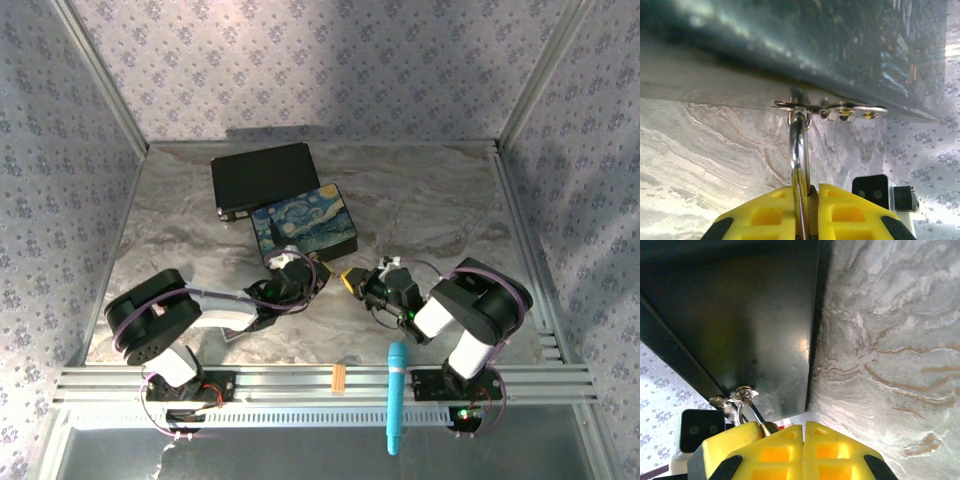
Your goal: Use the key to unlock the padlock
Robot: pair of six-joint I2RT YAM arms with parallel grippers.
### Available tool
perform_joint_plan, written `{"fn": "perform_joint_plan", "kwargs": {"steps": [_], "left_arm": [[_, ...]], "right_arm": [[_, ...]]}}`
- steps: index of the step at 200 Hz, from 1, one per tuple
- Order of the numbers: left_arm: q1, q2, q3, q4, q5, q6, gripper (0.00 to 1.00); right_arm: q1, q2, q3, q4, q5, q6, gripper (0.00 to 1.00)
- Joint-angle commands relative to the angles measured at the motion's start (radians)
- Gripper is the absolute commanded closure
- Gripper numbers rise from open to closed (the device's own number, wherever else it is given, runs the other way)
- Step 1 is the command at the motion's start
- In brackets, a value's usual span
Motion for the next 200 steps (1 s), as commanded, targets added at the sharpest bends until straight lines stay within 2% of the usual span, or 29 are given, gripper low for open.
{"fn": "perform_joint_plan", "kwargs": {"steps": [1,39,88,135,167,200], "left_arm": [[-0.016,0.027,0.033,-0.05,0.067,-0.057,0.88],[-0.029,0.026,0.066,-0.098,0.003,-0.04,0.84],[-0.033,0.039,0.044,-0.095,0.017,-0.034,0.87],[-0.033,0.035,0.025,-0.101,0.003,-0.049,0.89],[-0.029,0.046,0.055,-0.19,0.026,-0.035,0.84],[-0.024,0.068,0.087,-0.261,0.073,-0.006,0.78]], "right_arm": [[0.087,-0.008,0.022,0.076,0.003,0.044,1.0],[0.164,0.001,0.012,0.076,0.081,0.085,1.0],[0.12,-0.038,-0.03,0.043,0.093,0.068,1.0],[0.076,-0.106,-0.065,-0.091,0.067,0.03,1.0],[0.053,-0.167,-0.086,-0.195,0.039,-0.026,1.0],[0.034,-0.292,-0.072,-0.376,-0.019,-0.131,1.0]]}}
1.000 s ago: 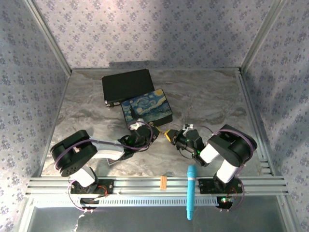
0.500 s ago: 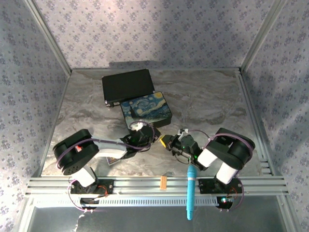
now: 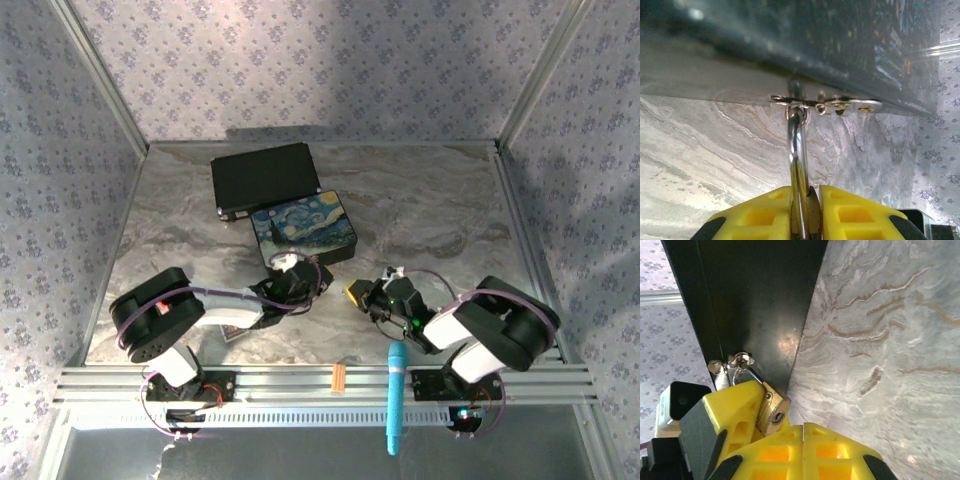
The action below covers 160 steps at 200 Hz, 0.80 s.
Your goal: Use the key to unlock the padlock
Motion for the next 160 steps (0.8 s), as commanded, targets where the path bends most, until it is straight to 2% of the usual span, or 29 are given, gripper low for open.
{"fn": "perform_joint_plan", "kwargs": {"steps": [1,15,42,59,80,107,140,160], "left_arm": [[-0.004,0.043,0.029,-0.116,0.105,-0.024,0.78],[-0.005,0.056,0.029,-0.139,0.119,-0.015,0.78],[-0.002,0.062,-0.008,-0.138,0.123,-0.027,0.76],[-0.004,0.058,-0.009,-0.175,0.126,-0.012,0.75],[-0.004,0.052,-0.014,-0.21,0.125,0.003,0.75],[-0.004,0.046,-0.034,-0.199,0.135,0.009,0.7],[-0.002,-0.044,-0.047,-0.209,0.097,0.038,0.55],[-0.002,-0.115,-0.051,-0.161,0.116,0.038,0.34]], "right_arm": [[-0.015,-0.087,0.01,-0.173,-0.053,-0.112,1.0],[-0.04,-0.171,0.068,-0.359,-0.133,-0.217,1.0],[-0.064,-0.333,0.187,-0.784,-0.178,-0.429,1.0],[-0.094,-0.379,0.231,-0.918,-0.219,-0.517,1.0],[-0.121,-0.394,0.256,-0.978,-0.251,-0.573,1.0],[-0.128,-0.403,0.278,-0.946,-0.306,-0.639,1.0],[-0.148,-0.433,0.312,-0.957,-0.352,-0.721,1.0],[-0.153,-0.435,0.324,-0.913,-0.369,-0.738,1.0]]}}
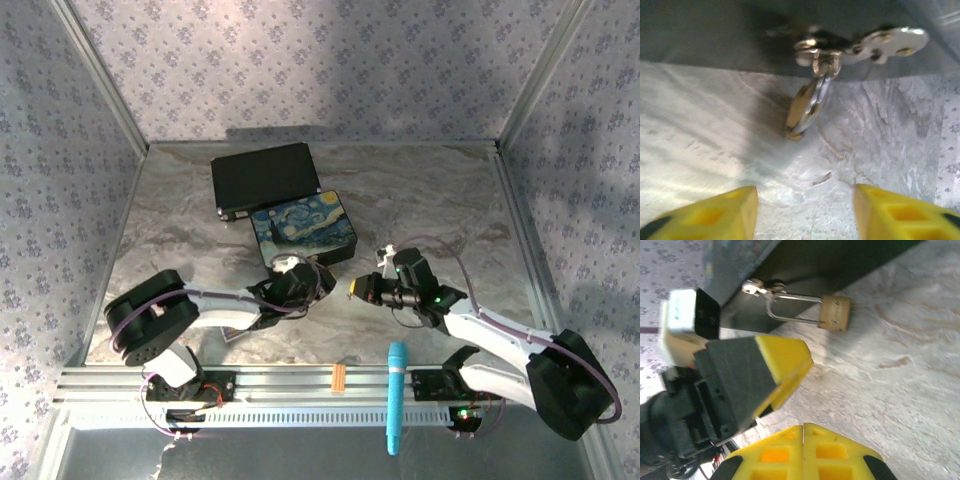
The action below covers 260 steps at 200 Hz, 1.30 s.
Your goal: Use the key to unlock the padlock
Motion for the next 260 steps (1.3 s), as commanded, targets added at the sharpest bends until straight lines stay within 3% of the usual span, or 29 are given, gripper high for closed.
{"fn": "perform_joint_plan", "kwargs": {"steps": [1,22,41,51,93,109,123,178,208,260], "left_arm": [[0.0,-0.069,-0.026,-0.063,0.047,-0.039,0.33],[-0.003,-0.146,-0.059,0.03,0.062,-0.119,0.26],[-0.005,-0.204,-0.092,0.095,0.059,-0.251,0.16],[-0.004,-0.211,-0.118,0.185,0.057,-0.326,0.15],[-0.027,-0.097,-0.123,0.506,0.123,-0.55,0.11],[-0.042,-0.039,-0.117,0.64,0.108,-0.577,0.09],[-0.053,-0.039,-0.108,0.641,0.091,-0.58,0.09],[-0.061,-0.136,-0.191,0.612,-0.016,-0.607,0.28],[-0.061,-0.162,-0.194,0.582,-0.009,-0.603,0.46],[-0.061,-0.184,-0.206,0.532,-0.006,-0.596,0.68]], "right_arm": [[-0.009,-0.019,0.045,0.017,-0.05,-0.075,1.0],[-0.006,-0.022,0.039,0.11,-0.052,-0.047,1.0],[0.006,-0.028,0.04,0.175,-0.036,-0.024,1.0],[0.025,-0.029,0.044,0.194,-0.016,-0.022,1.0],[0.097,-0.003,0.05,0.315,0.051,0.01,1.0],[0.124,0.019,0.066,0.332,0.058,0.003,1.0],[0.139,0.043,0.076,0.339,0.06,0.005,1.0],[0.164,0.032,0.033,0.373,0.105,0.024,1.0],[0.165,0.029,0.036,0.365,0.103,0.025,1.0],[0.163,0.01,0.032,0.345,0.114,0.021,1.0]]}}
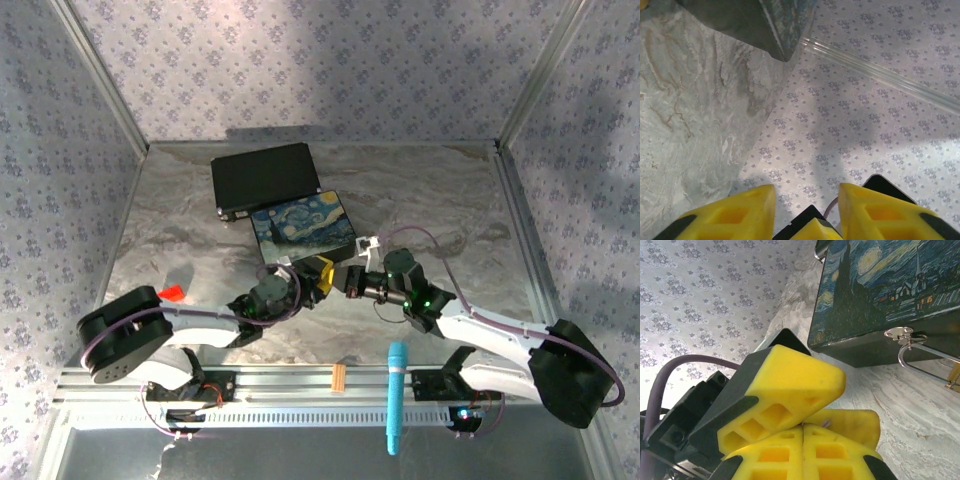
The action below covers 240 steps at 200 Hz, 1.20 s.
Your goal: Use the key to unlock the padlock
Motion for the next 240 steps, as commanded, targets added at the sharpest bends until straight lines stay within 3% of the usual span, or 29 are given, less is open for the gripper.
{"fn": "perform_joint_plan", "kwargs": {"steps": [1,65,82,94,106,120,142,162,171,193,213,240], "left_arm": [[-0.016,-0.032,-0.018,-0.024,0.015,0.009,0.68],[-0.01,-0.095,-0.021,-0.133,0.008,0.048,0.93],[0.023,-0.102,0.0,-0.204,0.062,0.106,0.93],[0.059,-0.128,0.042,-0.401,0.135,0.18,0.88],[0.058,-0.167,0.067,-0.626,0.123,0.231,0.83],[0.052,-0.204,0.062,-0.732,0.099,0.312,0.78],[0.05,-0.299,0.096,-0.962,0.03,0.448,0.5],[0.062,-0.428,0.117,-1.133,-0.049,0.547,0.3],[0.077,-0.474,0.125,-1.18,-0.069,0.605,0.24],[0.177,-0.522,0.152,-1.279,-0.005,0.755,0.23],[0.275,-0.518,0.149,-1.305,0.072,0.849,0.29],[0.344,-0.539,0.141,-1.343,0.048,0.907,0.35]], "right_arm": [[-0.003,-0.031,0.003,0.021,0.029,0.004,1.0],[-0.024,-0.045,0.006,-0.007,0.031,0.002,1.0],[-0.027,-0.041,-0.001,-0.02,0.042,-0.003,1.0],[-0.04,-0.039,-0.011,-0.014,0.036,0.005,1.0],[-0.051,-0.044,-0.005,-0.05,0.037,-0.008,1.0],[-0.05,-0.049,0.024,-0.141,0.053,-0.051,1.0],[-0.043,-0.025,0.061,-0.254,0.083,-0.114,0.99],[-0.037,0.017,0.064,-0.259,0.104,-0.117,0.63],[-0.029,0.046,0.074,-0.258,0.109,-0.127,0.53],[0.025,0.145,0.151,-0.31,0.151,-0.187,0.49],[0.068,0.267,0.236,-0.327,0.168,-0.226,0.5],[0.129,0.443,0.36,-0.327,0.16,-0.348,0.57]]}}
